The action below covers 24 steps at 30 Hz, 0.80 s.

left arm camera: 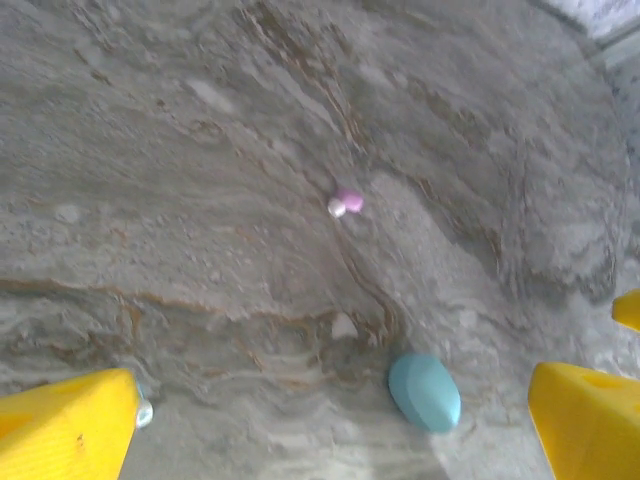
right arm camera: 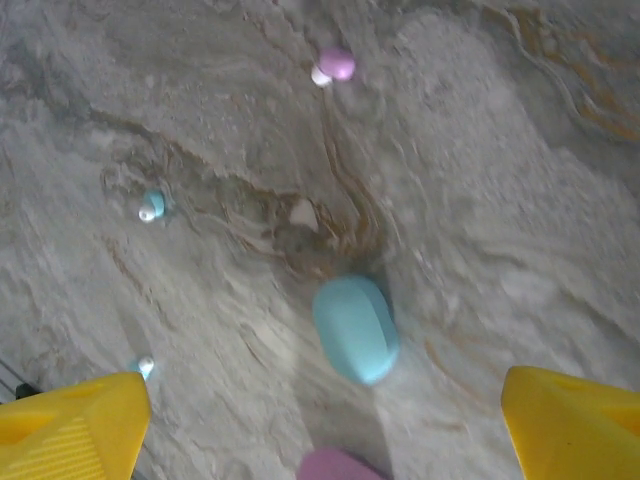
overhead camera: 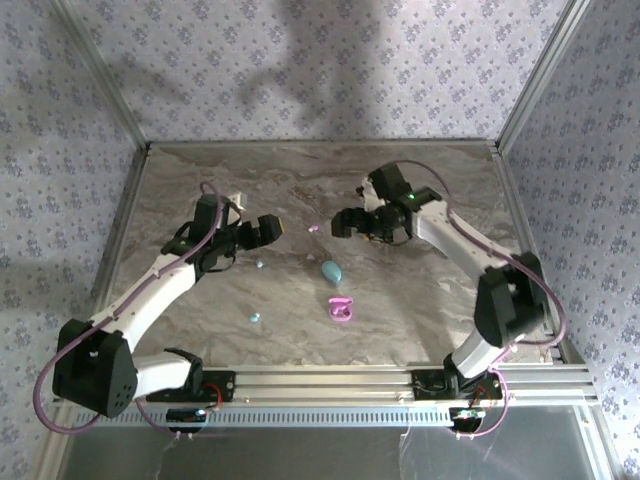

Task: Insert the wireless bluetooth earbuds into the charging case

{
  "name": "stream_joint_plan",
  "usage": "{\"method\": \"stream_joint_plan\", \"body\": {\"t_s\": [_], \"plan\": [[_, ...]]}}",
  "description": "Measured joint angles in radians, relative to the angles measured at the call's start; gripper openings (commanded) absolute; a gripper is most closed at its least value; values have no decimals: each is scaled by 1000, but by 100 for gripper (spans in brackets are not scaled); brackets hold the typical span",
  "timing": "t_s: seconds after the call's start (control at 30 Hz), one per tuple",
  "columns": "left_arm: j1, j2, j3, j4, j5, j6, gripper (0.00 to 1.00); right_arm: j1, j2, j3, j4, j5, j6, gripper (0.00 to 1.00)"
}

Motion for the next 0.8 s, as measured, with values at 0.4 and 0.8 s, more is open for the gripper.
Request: {"method": "stream_joint_plan", "body": {"t_s": [0.4,0.8], "plan": [[23,1,-256,278,-80,18,100,52,575,597,-82,12,10,89],[11,-29,-256,317,-112,45,100,42,838,877,-184,-46,10,88]]}}
